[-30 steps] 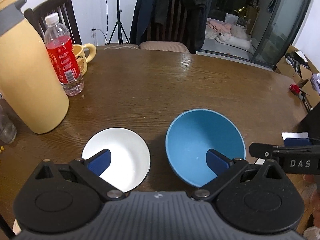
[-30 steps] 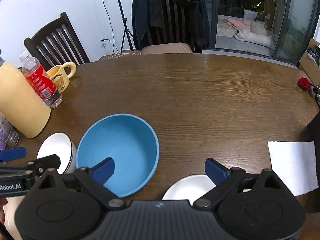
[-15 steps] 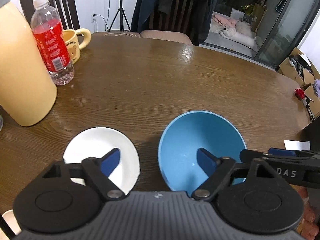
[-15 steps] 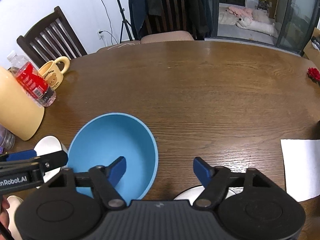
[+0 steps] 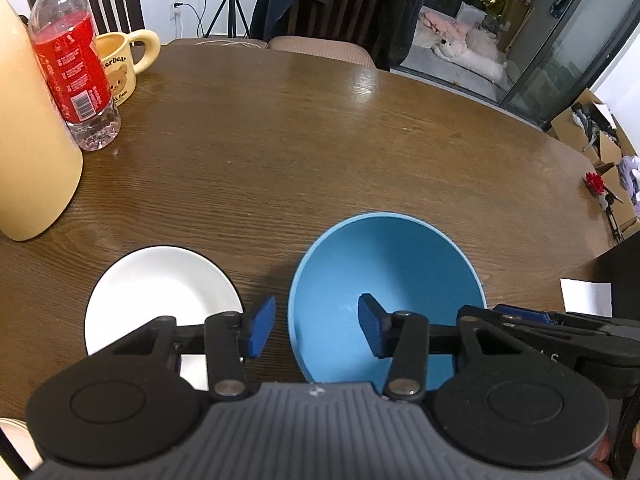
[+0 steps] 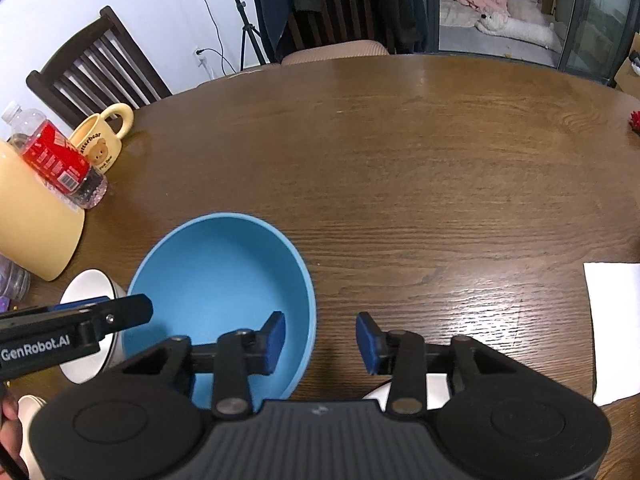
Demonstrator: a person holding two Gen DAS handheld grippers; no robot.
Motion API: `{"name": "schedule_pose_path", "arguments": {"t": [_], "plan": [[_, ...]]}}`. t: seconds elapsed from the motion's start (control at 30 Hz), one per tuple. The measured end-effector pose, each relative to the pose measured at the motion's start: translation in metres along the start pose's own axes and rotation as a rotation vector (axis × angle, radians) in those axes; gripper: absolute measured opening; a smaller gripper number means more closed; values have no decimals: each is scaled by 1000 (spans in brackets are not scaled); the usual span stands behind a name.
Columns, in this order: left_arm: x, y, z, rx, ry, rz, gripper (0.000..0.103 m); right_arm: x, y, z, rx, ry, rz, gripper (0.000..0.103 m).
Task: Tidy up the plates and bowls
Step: 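Close the left gripper on the blue bowl rim while the right gripper also clamps it, then lift the blue bowl with both grippers and turn toward the plate stack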
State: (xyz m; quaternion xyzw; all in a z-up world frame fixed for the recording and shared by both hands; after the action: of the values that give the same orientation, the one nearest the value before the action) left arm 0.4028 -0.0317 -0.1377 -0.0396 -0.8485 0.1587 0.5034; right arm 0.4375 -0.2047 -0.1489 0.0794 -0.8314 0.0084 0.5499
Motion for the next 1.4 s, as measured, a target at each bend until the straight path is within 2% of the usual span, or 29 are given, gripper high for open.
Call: {"name": "schedule_pose_path", "arguments": {"t": [0.2,0.53,0.9,1.4], "plan": [[-7,0,0,14,23,-2,31,-8,1,1,-5,22,-6,31],[-16,9,-2,46,51,-23,10,-16,3,2,-8,49,-28,9],[-13,7,-2,31,39,-28,8,-13,5,2,-7,30,-27,7],[16,0,-2,12,-12,-25,8,21,1,7,-6,-21,-34,7]]}}
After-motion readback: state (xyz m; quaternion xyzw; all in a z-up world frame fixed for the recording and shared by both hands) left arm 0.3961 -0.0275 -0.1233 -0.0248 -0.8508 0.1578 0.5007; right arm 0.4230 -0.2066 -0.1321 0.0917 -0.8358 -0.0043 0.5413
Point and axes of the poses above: each gripper's, at about its wrist camera, not at the fingertips, and x roughly against the way its jaws point, y to its left, z to its underside, the point moved 5 cm from there along -x, roughly the way its jaws point, and after that the axes turned 8 degrees about z, right-handed, at the moved point
